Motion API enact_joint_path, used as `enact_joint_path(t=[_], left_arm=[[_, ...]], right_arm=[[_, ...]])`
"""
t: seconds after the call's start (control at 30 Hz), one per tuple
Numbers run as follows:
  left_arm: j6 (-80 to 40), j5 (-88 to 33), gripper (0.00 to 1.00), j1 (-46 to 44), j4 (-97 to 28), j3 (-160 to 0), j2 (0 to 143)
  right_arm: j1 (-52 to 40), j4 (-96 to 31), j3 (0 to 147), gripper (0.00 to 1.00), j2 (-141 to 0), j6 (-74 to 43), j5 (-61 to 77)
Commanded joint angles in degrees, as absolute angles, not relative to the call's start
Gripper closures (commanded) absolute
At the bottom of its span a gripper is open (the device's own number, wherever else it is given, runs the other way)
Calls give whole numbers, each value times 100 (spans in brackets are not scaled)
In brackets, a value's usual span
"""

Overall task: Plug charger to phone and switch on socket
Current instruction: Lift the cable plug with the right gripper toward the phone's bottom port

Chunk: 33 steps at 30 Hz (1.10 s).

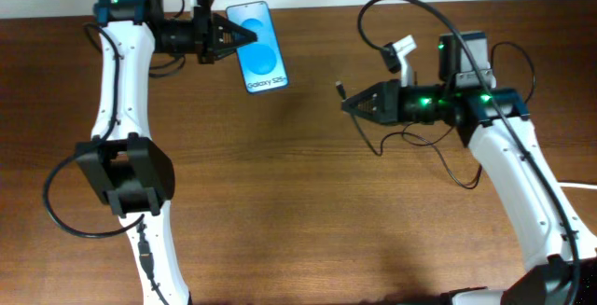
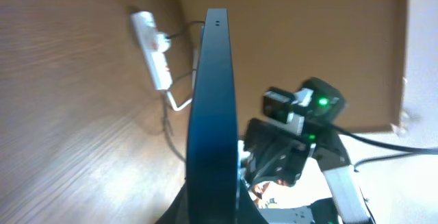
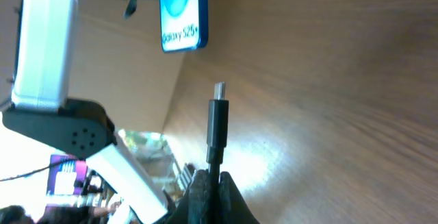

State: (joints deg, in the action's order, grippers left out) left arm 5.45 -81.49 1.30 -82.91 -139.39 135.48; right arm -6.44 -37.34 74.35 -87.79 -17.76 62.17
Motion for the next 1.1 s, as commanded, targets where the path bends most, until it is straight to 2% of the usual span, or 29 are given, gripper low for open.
enact_joint_path(t=[0.0,0.13,0.43,1.07], left_arm=[[569,-9017,100,34,-8086,-14029,13502],[71,-9017,100,25,-7837,-14029,13502],[-1409,-9004,100,25,-7002,-14029,13502],[-1737,-9004,100,-5,-6899,-14029,13502]], right_arm=[[-1096,-2794,7015,96,-8779,-2613,6530],[-1520,-1898,6893,96,-8779,-3509,6106],[-1881,-1358,6890,96,-8783,-4038,5795],[-2104,-655,6890,96,-8844,-4622,5365]])
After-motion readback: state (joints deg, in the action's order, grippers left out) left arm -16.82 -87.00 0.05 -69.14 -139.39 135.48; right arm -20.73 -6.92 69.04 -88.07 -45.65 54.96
